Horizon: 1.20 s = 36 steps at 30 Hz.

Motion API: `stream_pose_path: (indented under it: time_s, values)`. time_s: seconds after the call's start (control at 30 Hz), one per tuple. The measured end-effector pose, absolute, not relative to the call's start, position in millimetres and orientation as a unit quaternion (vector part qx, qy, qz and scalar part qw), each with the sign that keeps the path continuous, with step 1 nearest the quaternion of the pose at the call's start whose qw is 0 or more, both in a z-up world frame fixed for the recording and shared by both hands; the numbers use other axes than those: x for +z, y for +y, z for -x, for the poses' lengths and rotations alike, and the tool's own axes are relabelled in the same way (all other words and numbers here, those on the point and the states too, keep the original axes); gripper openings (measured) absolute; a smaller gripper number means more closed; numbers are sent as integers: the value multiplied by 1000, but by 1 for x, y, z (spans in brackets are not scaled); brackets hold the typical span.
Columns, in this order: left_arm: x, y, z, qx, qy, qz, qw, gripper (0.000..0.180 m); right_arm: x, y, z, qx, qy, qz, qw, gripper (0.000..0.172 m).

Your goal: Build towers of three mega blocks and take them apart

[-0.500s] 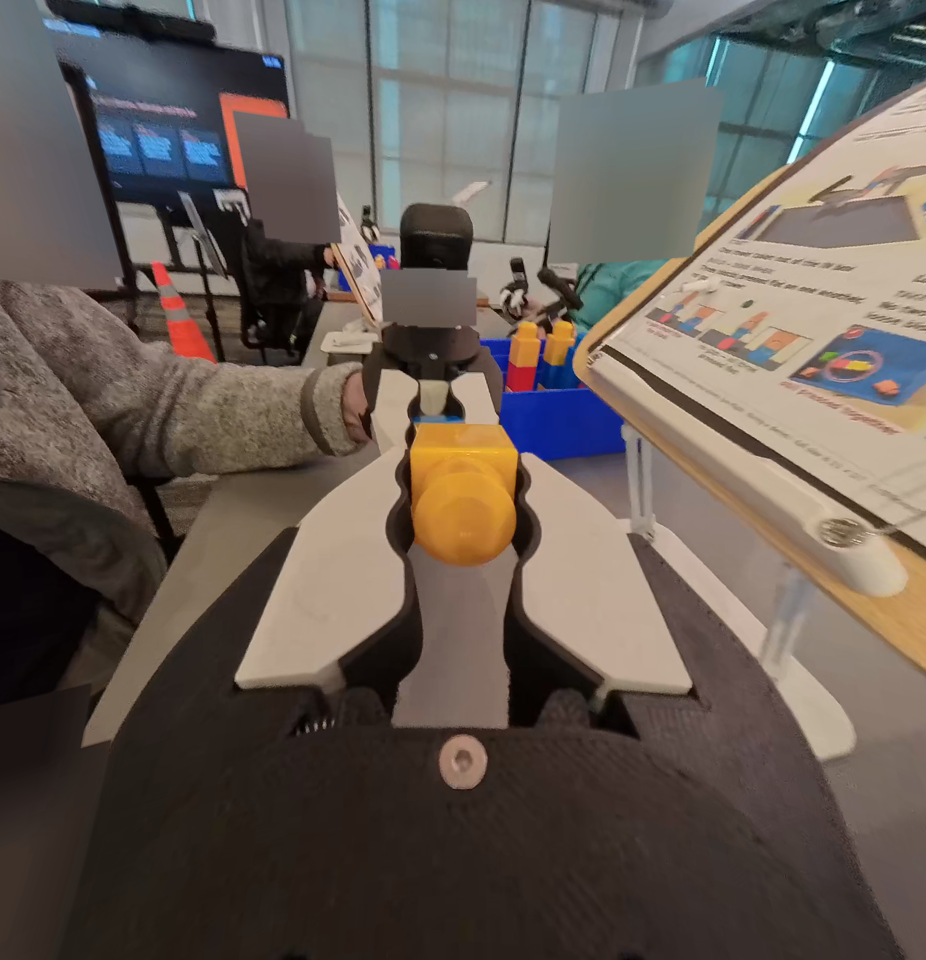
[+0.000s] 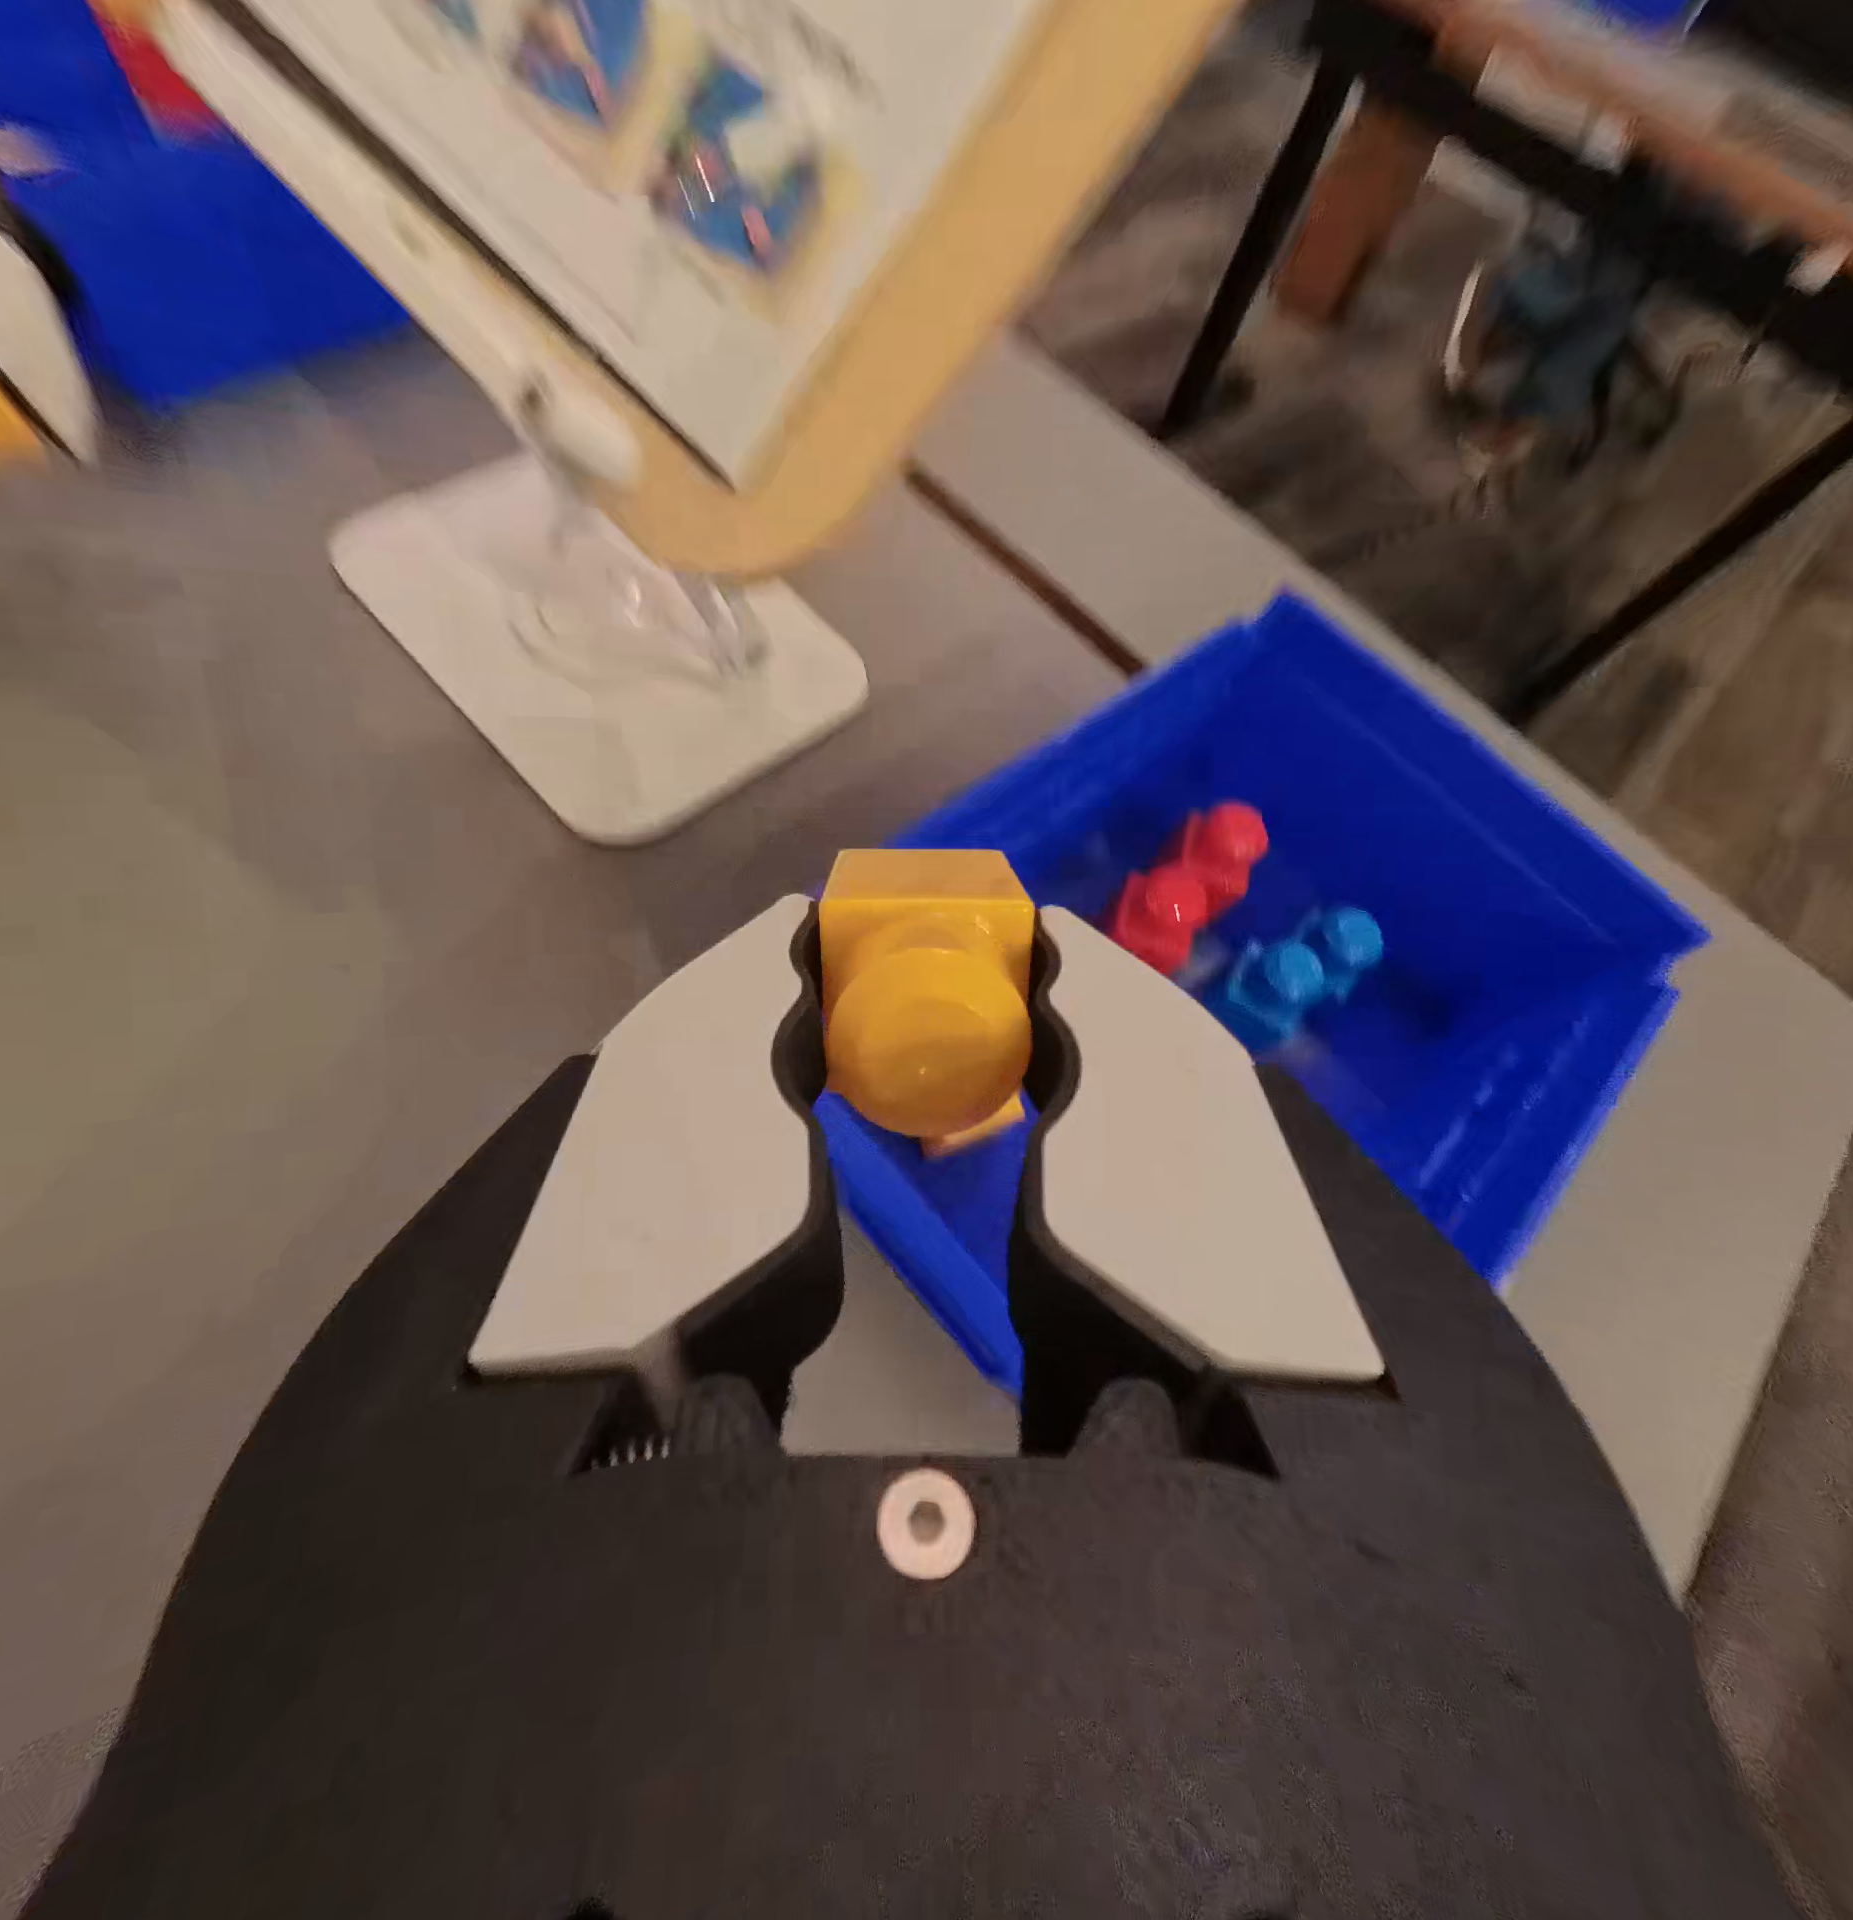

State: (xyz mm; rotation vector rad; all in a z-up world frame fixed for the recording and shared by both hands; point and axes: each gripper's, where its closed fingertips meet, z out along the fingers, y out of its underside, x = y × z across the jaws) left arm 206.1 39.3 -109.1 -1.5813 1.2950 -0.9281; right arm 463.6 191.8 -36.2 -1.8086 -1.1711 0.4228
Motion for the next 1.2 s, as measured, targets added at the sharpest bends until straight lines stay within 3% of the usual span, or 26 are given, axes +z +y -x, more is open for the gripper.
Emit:
stream_pose_path:
  time_s: [0.3,0.6,0.87,1.03,1.2]
  values:
    - [-116,40,-209,-369,525,639,424,41,-143,240,-516,8,-603,770,209,37]
    - [-118,40,-211,-369,529,639,420,41,-193,239,-514,8,-670,737,87,37]
    - [-119,40,-211,-371,529,639,418,41,-205,232,-500,71,-682,726,51,38]
    - [-119,42,-212,-369,527,640,420,41,-191,237,-503,44,-672,737,60,53]
    - [-114,44,-212,-368,522,638,431,41,-128,237,-490,7,-648,738,188,64]
